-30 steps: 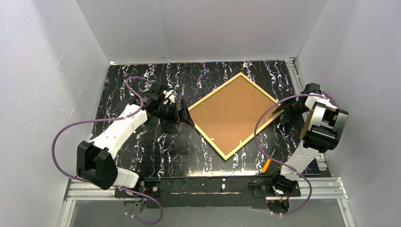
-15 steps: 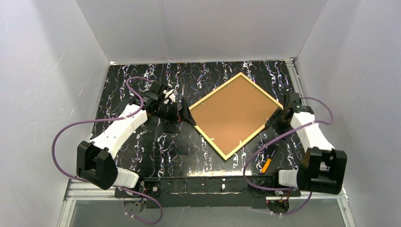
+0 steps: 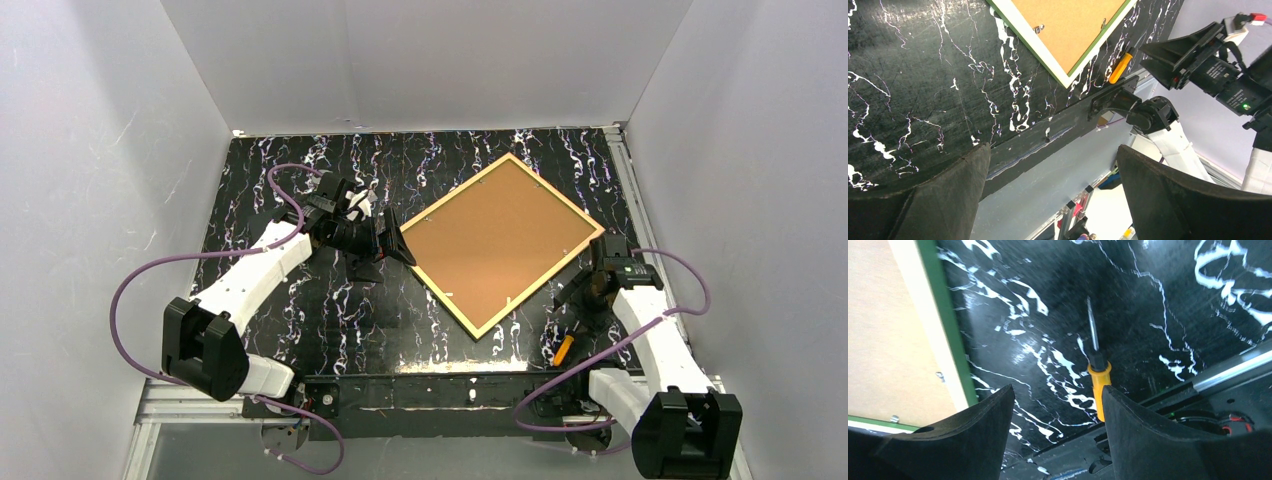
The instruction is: Take the photo out of the frame
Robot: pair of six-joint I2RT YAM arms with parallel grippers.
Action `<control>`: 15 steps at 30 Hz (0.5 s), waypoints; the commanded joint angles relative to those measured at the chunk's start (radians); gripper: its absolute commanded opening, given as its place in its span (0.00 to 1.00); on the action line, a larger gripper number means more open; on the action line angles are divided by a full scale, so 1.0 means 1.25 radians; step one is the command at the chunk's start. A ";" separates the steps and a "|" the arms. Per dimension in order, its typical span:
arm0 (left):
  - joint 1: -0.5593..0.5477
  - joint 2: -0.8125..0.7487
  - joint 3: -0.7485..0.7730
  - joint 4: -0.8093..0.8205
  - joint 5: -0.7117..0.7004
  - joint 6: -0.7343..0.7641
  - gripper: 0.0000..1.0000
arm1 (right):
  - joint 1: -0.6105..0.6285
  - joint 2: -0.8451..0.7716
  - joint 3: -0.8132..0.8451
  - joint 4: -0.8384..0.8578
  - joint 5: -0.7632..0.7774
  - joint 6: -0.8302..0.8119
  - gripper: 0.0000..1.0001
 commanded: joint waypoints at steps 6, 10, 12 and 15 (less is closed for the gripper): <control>-0.003 -0.002 -0.011 -0.049 0.033 0.002 0.98 | 0.004 0.097 0.017 -0.033 0.050 0.020 0.70; -0.003 -0.005 -0.011 -0.051 0.030 0.005 0.98 | 0.004 0.157 -0.007 0.016 0.030 0.015 0.68; -0.003 -0.006 -0.009 -0.054 0.030 0.009 0.98 | 0.004 0.178 -0.025 0.046 0.016 0.008 0.60; -0.004 0.000 -0.009 -0.056 0.031 0.008 0.98 | 0.005 0.195 -0.041 0.071 0.001 0.010 0.48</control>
